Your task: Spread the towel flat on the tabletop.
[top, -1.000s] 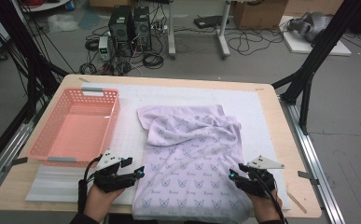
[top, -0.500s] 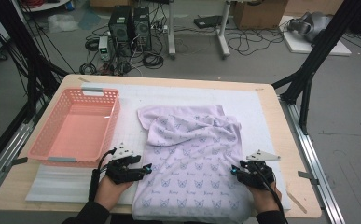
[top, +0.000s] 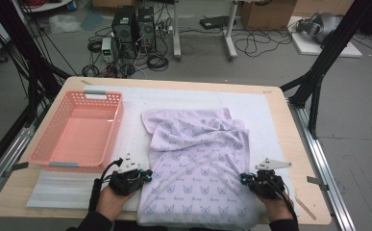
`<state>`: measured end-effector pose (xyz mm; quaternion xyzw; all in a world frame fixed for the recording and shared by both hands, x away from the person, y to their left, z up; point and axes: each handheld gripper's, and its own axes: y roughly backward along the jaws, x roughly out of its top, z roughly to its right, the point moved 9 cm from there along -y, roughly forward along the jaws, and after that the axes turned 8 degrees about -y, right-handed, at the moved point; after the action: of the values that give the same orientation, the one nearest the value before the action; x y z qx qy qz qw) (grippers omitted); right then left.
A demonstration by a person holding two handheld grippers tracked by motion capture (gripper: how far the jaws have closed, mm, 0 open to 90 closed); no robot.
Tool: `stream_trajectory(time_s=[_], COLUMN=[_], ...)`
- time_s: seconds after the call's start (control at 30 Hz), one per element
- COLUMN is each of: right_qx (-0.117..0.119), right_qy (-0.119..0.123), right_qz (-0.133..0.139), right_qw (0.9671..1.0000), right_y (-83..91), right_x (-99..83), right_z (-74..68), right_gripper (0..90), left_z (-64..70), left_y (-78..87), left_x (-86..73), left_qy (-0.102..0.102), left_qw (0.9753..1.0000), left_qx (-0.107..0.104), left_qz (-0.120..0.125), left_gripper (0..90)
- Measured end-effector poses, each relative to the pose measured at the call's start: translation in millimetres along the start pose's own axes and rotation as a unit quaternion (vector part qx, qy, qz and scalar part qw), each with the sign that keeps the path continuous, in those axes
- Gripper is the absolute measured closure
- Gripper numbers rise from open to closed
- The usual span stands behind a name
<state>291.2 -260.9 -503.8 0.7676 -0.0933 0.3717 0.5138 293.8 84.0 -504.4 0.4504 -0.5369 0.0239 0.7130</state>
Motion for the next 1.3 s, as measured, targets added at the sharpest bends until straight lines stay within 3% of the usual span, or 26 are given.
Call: stream_trajectory(time_s=[0.27, 0.47, 0.57, 0.67, 0.77, 0.87, 0.97, 1.07, 1.2, 1.27, 1.3], right_qx=[0.038, 0.065, 0.066, 0.053, 0.025, -0.009, -0.044, -0.068, -0.074, -0.071, -0.065], right_qy=[0.019, 0.041, 0.046, 0.031, 0.014, -0.005, -0.009, -0.017, -0.024, -0.026, -0.027], right_qz=[-0.035, -0.064, -0.061, -0.025, 0.009, 0.040, 0.056, 0.048, 0.029, 0.034, 0.034], right_qw=[0.9985, 0.9950, 0.9949, 0.9978, 0.9996, 0.9991, 0.9974, 0.9964, 0.9966, 0.9966, 0.9969], right_y=[21.7, 37.7, 41.7, 40.4, 33.5, 22.9, 11.0, -1.1, -15.3, -17.0, -17.5], right_x=[-24.6, -39.7, -39.4, -26.0, -10.1, 6.0, 18.0, 21.8, 20.6, 22.3, 23.0], right_z=[-14.5, -33.9, -36.5, -31.9, -23.0, -8.6, 6.8, 20.3, 28.8, 29.2, 28.6], right_gripper=[88.1, 88.1, 86.6, 73.8, 66.2, 62.5, 59.5, 56.4, 52.8, 58.0, 72.0], left_z=[10.4, 28.8, 33.4, 23.5, 9.1, -9.1, -22.3, -29.1, -30.5, -31.8, -31.2], left_y=[27.2, 41.8, 44.5, 40.6, 34.4, 21.7, 0.6, -21.9, -34.6, -35.2, -35.5], left_x=[-19.9, -28.5, -24.5, -9.9, 4.5, 18.1, 23.3, 22.7, 27.5, 26.6, 27.3], left_qy=[-0.002, -0.008, -0.003, 0.015, 0.028, 0.050, 0.062, 0.061, 0.041, 0.006, 0.004], left_qw=[0.9989, 0.9955, 0.9954, 0.9981, 0.9984, 0.9970, 0.9971, 0.9980, 0.9986, 0.9983, 0.9990], left_qx=[-0.038, -0.079, -0.090, -0.060, -0.032, -0.007, 0.006, 0.011, 0.032, 0.058, 0.045], left_qz=[-0.026, -0.051, -0.033, 0.005, 0.037, 0.058, 0.044, 0.014, 0.014, 0.007, 0.009], left_gripper=[86.5, 86.4, 80.1, 54.4, 48.1, 45.8, 44.5, 43.1, 45.0, 61.0, 72.3])
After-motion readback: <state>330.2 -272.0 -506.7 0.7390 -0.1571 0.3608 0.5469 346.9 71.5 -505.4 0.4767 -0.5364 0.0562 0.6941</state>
